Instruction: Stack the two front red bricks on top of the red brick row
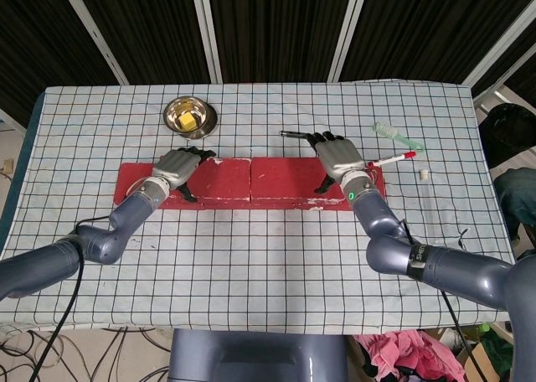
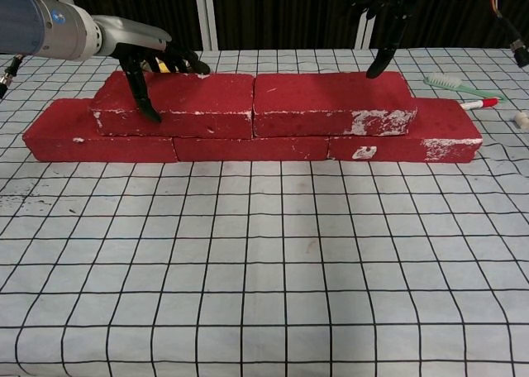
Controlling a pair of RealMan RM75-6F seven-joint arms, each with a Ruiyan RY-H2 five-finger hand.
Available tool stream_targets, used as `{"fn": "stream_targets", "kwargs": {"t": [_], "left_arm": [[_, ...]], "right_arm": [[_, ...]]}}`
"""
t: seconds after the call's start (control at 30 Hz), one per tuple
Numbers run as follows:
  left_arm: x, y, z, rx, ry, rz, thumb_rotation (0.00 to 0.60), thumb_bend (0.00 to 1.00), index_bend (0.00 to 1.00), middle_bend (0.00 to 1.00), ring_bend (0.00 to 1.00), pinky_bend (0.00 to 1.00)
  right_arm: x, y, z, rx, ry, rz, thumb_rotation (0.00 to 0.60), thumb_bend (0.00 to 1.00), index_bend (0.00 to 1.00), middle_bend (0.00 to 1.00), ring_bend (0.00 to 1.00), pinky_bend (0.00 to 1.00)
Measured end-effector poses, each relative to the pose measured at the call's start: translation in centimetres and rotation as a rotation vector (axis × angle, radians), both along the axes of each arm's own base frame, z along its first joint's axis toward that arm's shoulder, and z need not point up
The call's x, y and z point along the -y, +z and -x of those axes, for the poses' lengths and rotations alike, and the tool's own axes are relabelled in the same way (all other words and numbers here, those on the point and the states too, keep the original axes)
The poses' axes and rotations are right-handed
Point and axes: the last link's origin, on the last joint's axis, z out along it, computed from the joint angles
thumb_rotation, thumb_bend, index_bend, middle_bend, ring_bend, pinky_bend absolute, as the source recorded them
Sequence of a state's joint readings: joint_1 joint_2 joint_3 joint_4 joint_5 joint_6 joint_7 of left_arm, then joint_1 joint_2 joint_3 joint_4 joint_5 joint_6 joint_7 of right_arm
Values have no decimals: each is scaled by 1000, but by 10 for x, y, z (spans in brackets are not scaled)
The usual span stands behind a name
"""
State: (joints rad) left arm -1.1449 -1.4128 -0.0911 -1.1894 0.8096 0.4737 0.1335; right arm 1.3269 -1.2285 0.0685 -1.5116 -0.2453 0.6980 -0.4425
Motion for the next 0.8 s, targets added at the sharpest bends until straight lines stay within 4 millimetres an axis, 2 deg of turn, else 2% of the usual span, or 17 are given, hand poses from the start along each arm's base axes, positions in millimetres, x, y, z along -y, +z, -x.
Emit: {"fn": "stream_targets", "kwargs": {"t": [0.8], "left_arm": [[2,0,-1,-8,24,6,600,0,62,105,15,45]], "right_arm": [[1,0,7,-8,-12,4,600,0,0,51,13,125]]}}
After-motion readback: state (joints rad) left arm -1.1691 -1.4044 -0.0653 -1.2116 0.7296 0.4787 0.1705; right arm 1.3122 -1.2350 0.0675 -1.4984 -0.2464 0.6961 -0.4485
